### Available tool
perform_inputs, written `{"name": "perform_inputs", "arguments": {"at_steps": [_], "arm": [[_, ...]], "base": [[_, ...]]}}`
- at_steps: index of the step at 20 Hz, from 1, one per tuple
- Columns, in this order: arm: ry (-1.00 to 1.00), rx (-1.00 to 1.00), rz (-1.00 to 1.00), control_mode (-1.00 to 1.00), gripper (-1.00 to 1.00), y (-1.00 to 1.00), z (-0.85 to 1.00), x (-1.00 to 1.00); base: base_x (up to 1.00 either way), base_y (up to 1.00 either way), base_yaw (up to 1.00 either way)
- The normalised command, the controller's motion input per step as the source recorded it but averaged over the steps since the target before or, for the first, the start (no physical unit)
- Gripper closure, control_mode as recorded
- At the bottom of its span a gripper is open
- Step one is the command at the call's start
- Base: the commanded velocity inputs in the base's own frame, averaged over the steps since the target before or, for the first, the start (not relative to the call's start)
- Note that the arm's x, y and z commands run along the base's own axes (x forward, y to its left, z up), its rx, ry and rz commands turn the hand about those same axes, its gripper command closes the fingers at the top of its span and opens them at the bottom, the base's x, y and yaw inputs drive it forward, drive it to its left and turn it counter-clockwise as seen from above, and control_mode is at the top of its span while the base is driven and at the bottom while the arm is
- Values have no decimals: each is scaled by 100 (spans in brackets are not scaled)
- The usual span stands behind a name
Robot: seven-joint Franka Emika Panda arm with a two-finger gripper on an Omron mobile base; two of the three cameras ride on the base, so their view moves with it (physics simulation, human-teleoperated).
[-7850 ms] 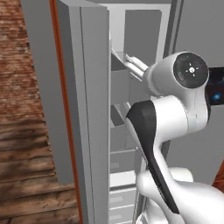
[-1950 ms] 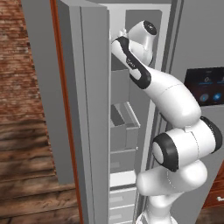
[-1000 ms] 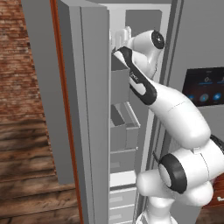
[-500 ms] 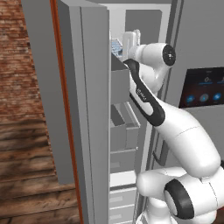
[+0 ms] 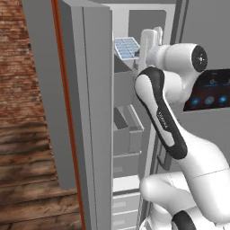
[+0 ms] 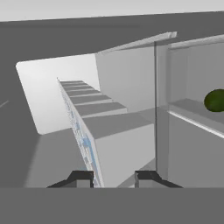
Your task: Open the freezer door, pick up the ice cube tray from the freezer, and place it on the dining counter.
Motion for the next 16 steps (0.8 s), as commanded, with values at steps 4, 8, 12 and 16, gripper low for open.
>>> {"name": "perform_inputs", "arguments": {"at_steps": [4, 8, 12, 16], "arm": [[3, 1, 0, -100, 100, -12, 15, -100], [3, 1, 0, -100, 100, -13, 4, -100], [0, 1, 0, -100, 100, -14, 0, -100], [0, 0, 0, -100, 100, -7, 0, -100]], "base": [[0, 0, 0], [0, 0, 0], [0, 0, 0], [0, 0, 0]]}}
